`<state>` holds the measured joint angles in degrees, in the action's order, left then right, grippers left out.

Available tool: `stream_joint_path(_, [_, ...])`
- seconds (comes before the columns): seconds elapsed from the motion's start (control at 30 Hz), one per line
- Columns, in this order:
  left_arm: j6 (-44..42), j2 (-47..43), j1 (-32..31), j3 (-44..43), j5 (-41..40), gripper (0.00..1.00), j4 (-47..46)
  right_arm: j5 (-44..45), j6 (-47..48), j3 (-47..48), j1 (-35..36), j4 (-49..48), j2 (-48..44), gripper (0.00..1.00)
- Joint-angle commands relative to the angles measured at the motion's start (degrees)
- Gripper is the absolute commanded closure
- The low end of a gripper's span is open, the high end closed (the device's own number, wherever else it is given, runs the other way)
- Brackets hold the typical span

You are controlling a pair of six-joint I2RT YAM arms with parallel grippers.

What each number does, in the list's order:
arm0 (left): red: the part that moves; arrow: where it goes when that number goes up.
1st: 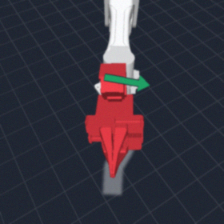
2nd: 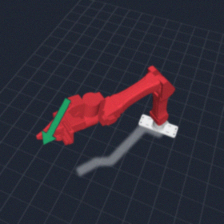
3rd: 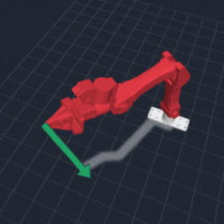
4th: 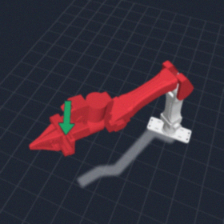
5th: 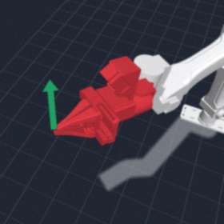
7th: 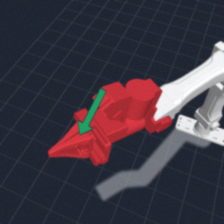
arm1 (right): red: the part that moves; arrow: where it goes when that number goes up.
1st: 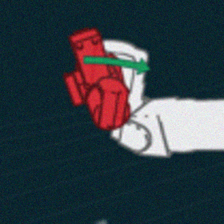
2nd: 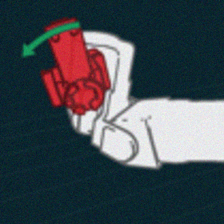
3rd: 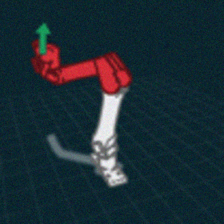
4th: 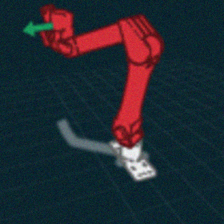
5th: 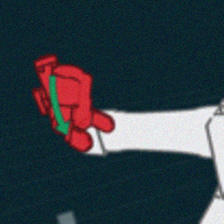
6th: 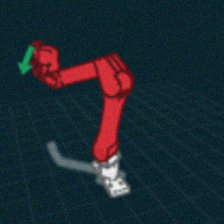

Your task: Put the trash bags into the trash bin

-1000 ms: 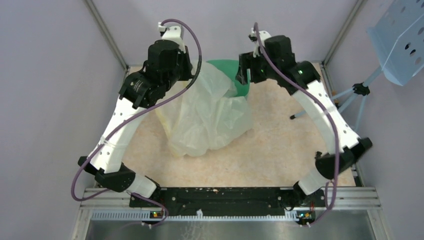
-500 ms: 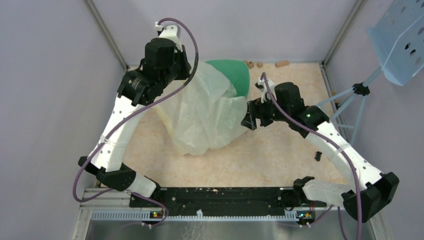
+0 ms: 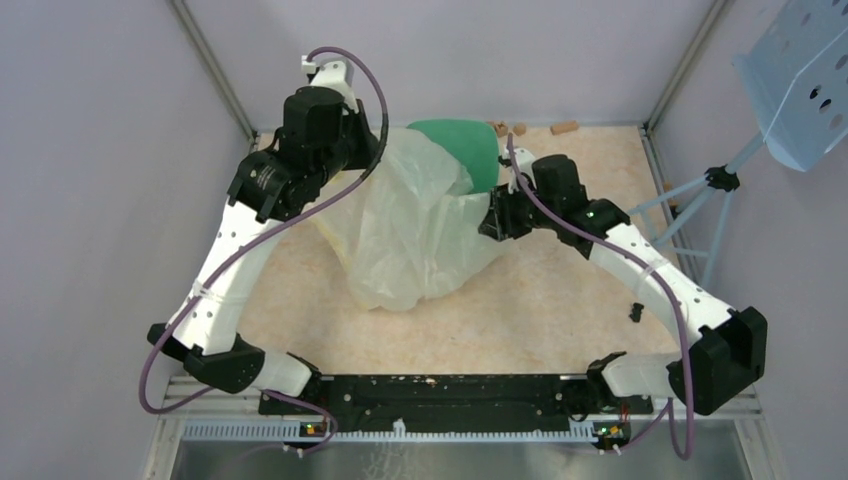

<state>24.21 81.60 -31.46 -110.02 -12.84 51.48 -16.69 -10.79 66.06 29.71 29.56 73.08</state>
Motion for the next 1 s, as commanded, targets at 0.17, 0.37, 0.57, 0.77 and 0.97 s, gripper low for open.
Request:
stream_joint_path(0.17, [2.3,-1.6,0.4,-0.8,0.2,1.0,-1.7,-6.0,-4.3,9.3,-0.3,-2.2,-0.9,1.0])
stream_joint_path(0.37, [1.2,-0.1,1.0,-2.9,1.5,1.0,0.2,-6.3,-6.3,19.5,-0.7,1.1,1.4,1.0])
stream_joint_path(0.57, [-0.5,0.2,2.0,-3.7,1.2,1.0,-0.1,-6.4,-10.6,26.5,-0.9,-1.7,5.5,1.0])
stream_joint_path(0.77, [-1.3,2.7,2.9,-5.8,2.0,1.0,2.8,-11.5,-11.7,37.0,-1.6,-2.6,17.3,1.0])
stream_joint_path(0.97, [-1.3,2.2,3.8,-2.9,3.1,1.0,1.9,-4.7,-7.0,51.3,0.6,5.2,29.8,1.0])
